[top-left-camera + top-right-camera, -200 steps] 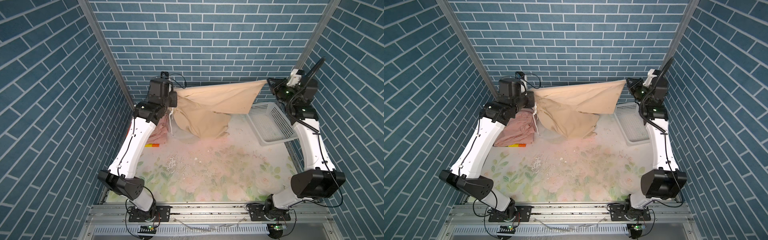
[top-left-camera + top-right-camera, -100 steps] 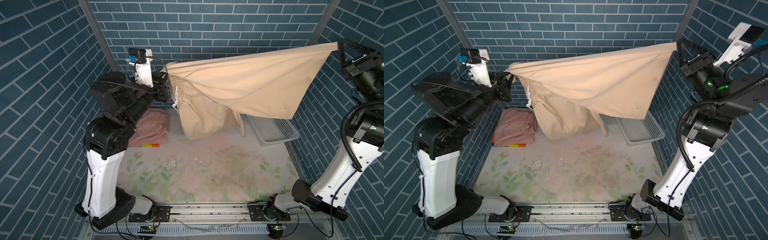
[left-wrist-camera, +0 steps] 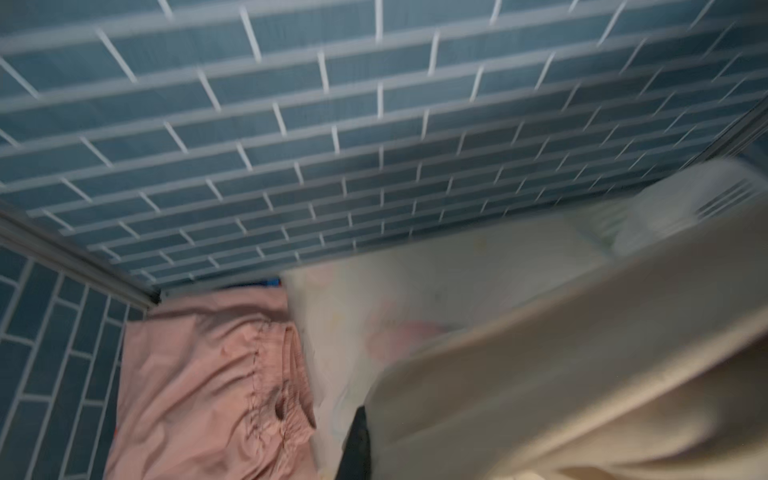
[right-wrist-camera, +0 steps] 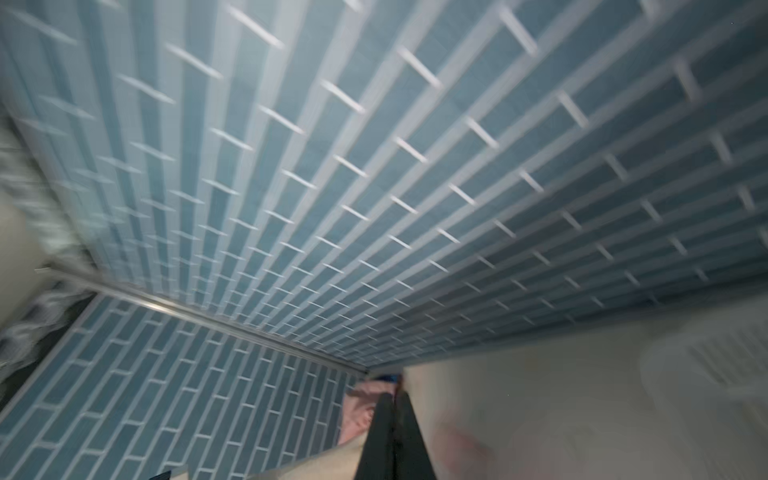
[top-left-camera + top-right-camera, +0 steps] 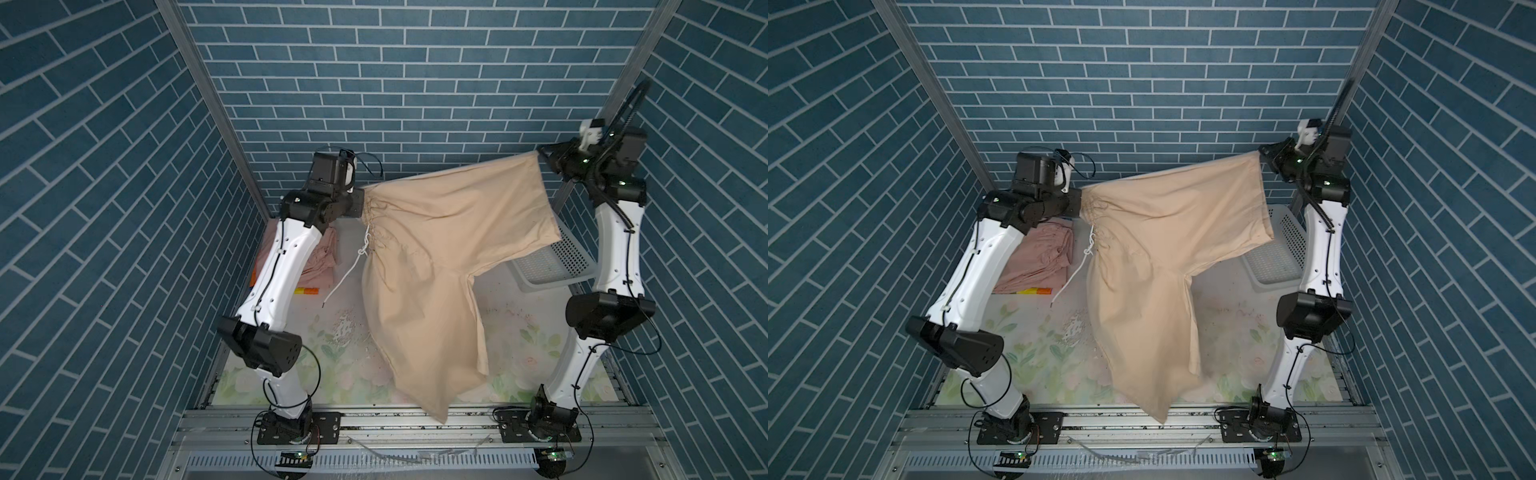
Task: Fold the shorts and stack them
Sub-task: 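Lower the trousers flat onto the table with both grippers and release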
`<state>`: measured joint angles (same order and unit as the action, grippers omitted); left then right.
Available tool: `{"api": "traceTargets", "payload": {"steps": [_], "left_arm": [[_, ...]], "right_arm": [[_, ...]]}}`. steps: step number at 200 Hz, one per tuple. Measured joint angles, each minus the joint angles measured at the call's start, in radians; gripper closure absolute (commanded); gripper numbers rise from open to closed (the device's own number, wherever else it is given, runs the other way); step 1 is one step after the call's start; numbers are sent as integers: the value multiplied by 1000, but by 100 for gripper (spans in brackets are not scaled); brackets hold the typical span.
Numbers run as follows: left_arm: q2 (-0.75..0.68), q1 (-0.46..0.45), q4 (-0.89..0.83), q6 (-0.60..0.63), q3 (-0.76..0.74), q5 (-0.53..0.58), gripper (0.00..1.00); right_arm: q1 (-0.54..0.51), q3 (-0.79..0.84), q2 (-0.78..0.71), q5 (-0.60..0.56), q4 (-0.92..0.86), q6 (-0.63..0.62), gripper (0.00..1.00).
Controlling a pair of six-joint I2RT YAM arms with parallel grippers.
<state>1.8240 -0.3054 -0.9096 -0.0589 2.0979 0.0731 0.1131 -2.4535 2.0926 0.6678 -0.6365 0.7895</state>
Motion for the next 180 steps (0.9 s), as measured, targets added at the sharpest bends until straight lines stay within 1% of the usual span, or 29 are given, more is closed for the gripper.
{"api": "traceTargets", "payload": {"steps": [16, 41, 55, 79, 96, 106, 119, 138, 157, 180], "left_arm": [[92, 13, -37, -1, -45, 21, 100], [194, 23, -82, 0, -51, 43, 100], [220, 26, -99, 0, -25, 48, 100], [230, 26, -108, -1, 46, 52, 100], [231, 29, -106, -2, 91, 61, 100], [241, 33, -111, -6, 115, 64, 100], [267, 40, -122, -16, 148, 61, 100], [319, 51, -141, -39, 187, 27, 100], [329, 60, -146, -62, 169, -17, 100], [263, 62, -123, -80, 91, -43, 99]], "right_arm": [[-32, 62, 85, -59, -82, -58, 100], [-58, 70, 153, -114, -163, -112, 100], [-67, 13, 165, -132, -201, -132, 100], [-82, -110, 163, -157, -209, -168, 100], [-102, -130, 140, -176, -204, -195, 100], [-111, -107, 118, -186, -197, -206, 100], [-121, -28, 76, -195, -184, -219, 100], [-130, 66, 30, -205, -181, -223, 100], [-137, 86, 24, -210, -184, -238, 100], [-137, 110, 10, -212, -185, -248, 100]]}}
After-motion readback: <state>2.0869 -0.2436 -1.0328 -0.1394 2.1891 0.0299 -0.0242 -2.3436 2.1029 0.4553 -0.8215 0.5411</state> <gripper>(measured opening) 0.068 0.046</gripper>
